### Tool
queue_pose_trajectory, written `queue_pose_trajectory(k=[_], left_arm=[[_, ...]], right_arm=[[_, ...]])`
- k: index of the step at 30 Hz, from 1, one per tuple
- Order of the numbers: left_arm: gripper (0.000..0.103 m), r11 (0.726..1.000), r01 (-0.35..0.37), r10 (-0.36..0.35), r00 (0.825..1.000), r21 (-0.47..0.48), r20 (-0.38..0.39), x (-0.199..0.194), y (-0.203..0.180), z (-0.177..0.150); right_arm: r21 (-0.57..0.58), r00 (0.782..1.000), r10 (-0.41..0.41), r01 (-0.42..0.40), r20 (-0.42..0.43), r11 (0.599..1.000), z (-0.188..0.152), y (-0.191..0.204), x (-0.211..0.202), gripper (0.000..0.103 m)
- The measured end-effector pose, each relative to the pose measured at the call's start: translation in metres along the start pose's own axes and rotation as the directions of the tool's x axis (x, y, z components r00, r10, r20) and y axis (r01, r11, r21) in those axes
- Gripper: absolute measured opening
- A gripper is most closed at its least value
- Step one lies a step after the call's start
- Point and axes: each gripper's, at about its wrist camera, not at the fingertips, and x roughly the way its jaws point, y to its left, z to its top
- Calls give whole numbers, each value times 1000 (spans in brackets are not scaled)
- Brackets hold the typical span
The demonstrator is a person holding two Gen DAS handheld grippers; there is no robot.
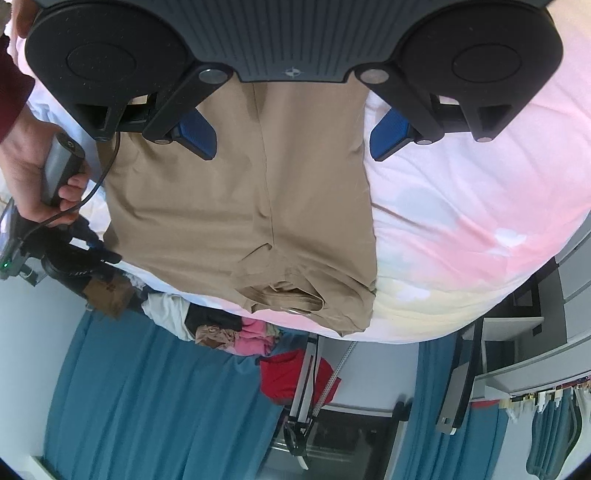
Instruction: Fold clothes
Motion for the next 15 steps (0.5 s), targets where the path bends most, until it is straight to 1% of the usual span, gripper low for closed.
queue_pose_trajectory(k=[1,3,5,6,8,10,12,14,15], left_arm=[[91,1000,-3,3,1000,4,-1,0,0,0],[91,1000,-8,8,1000,7,-4,0,-1,-1],[91,1000,-9,9,1000,5,-2,-1,-1,-1],[91,1000,-9,9,1000,4,0,-2,0,0],[91,1000,-11,11,1000,1,5,-3,2,0],[91,1000,-17,17,1000,-4,5,-3,4,0],[91,1000,-22,22,1000,-16,0,-2,7,1],[91,999,-25,25,1000,-29,-5,-2,10,1],[91,999,-24,24,1000,-33,-6,-2,11,1]], right_arm=[[-6,1000,26,-26,-16,1000,-1,1,-1,11],[-8,991,101,-102,-92,995,-4,6,2,11],[-89,975,140,-157,-172,984,-14,22,3,11],[-152,967,145,-178,-209,972,-21,32,3,11],[-253,948,143,-217,-283,943,-42,49,7,11],[-319,933,117,-232,-340,919,-62,62,14,11],[-353,920,83,-229,-384,907,-79,68,23,12],[-349,907,67,-227,-415,909,-83,68,30,14],[-344,901,61,-226,-429,911,-84,67,33,18]])
